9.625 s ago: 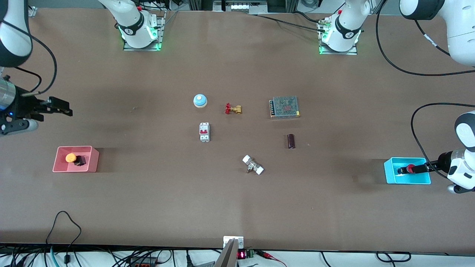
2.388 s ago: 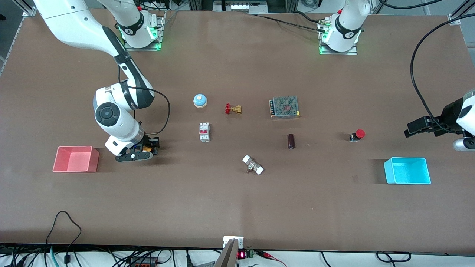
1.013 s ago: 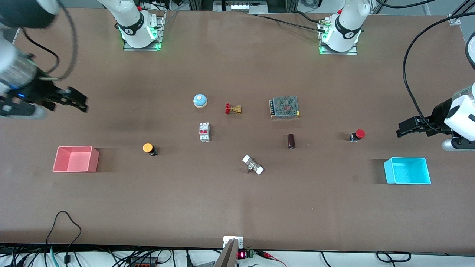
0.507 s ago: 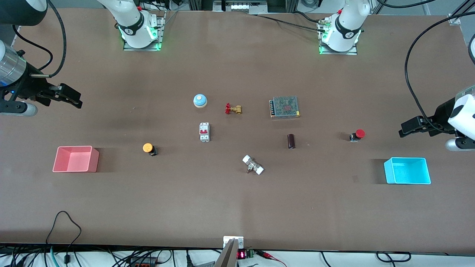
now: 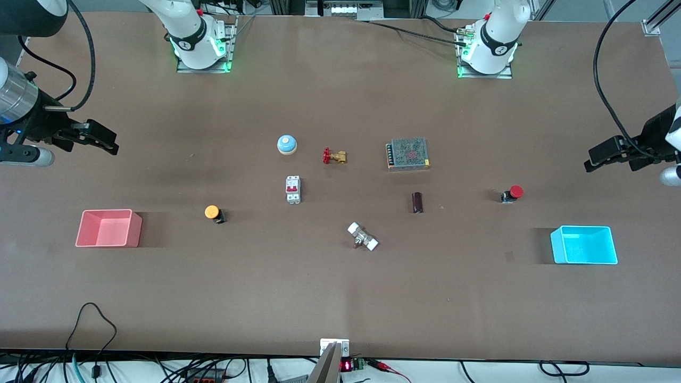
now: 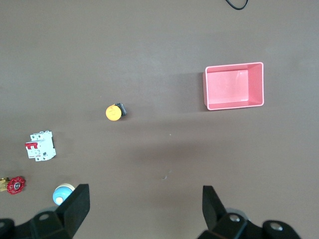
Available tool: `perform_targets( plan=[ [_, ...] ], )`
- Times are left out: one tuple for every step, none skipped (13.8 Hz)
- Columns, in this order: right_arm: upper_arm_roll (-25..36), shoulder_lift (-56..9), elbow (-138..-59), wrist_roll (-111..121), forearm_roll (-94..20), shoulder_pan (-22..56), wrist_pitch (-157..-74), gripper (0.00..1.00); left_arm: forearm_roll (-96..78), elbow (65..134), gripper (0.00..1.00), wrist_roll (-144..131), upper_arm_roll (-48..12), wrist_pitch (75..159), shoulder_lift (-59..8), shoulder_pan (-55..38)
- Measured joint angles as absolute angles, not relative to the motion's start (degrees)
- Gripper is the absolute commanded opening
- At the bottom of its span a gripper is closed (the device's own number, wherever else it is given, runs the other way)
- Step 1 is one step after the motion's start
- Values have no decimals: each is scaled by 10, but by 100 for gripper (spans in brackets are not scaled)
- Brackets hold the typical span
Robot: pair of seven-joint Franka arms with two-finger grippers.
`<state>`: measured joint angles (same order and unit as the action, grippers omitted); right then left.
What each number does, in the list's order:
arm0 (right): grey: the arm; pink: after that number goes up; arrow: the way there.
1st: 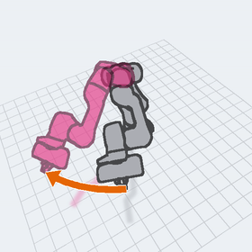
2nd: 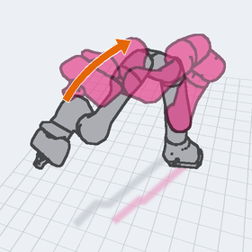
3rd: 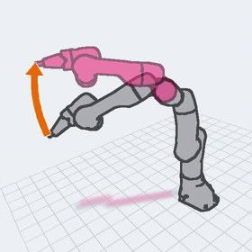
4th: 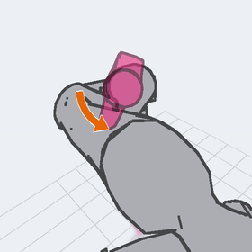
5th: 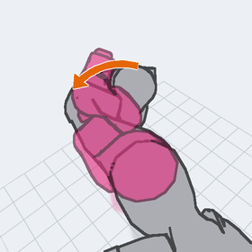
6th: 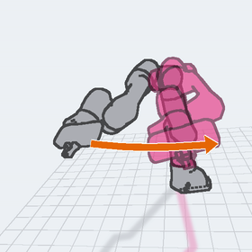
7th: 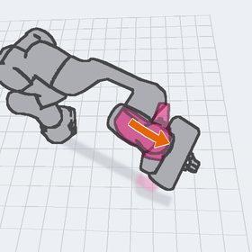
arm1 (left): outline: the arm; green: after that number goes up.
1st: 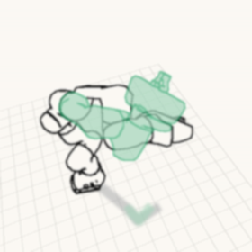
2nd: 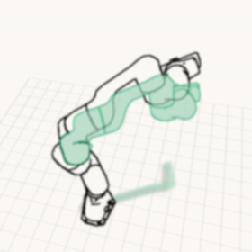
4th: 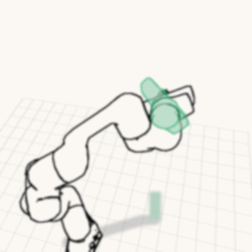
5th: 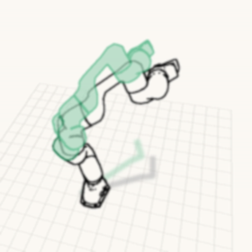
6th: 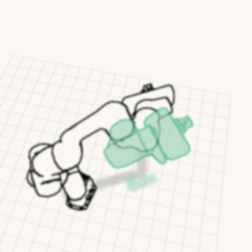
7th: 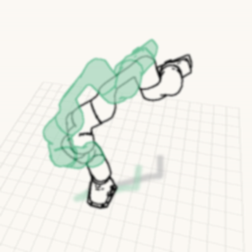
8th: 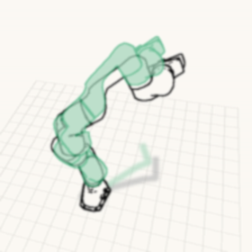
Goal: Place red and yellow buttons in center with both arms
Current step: 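Set the yellow button down, open the right gripper and withdraw it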
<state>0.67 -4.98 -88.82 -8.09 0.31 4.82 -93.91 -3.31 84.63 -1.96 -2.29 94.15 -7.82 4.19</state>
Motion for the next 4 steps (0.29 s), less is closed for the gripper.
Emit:
perform_targets(
  plan=[
    [7,-50,-888,-81,3,48,-939,100,-33,850,100,-20,-23,941,-76,42],
    [7,-50,-888,-81,3,48,-938,100,-33,852,100,-20,-23,941,-76,42],
    [7,-50,-888,-81,3,48,-938,100,-33,854,100,-20,-24,941,-76,42],
    [7,-50,-888,-81,3,48,-938,100,-33,855,100,-20,-24,941,-76,42]
  ],
)
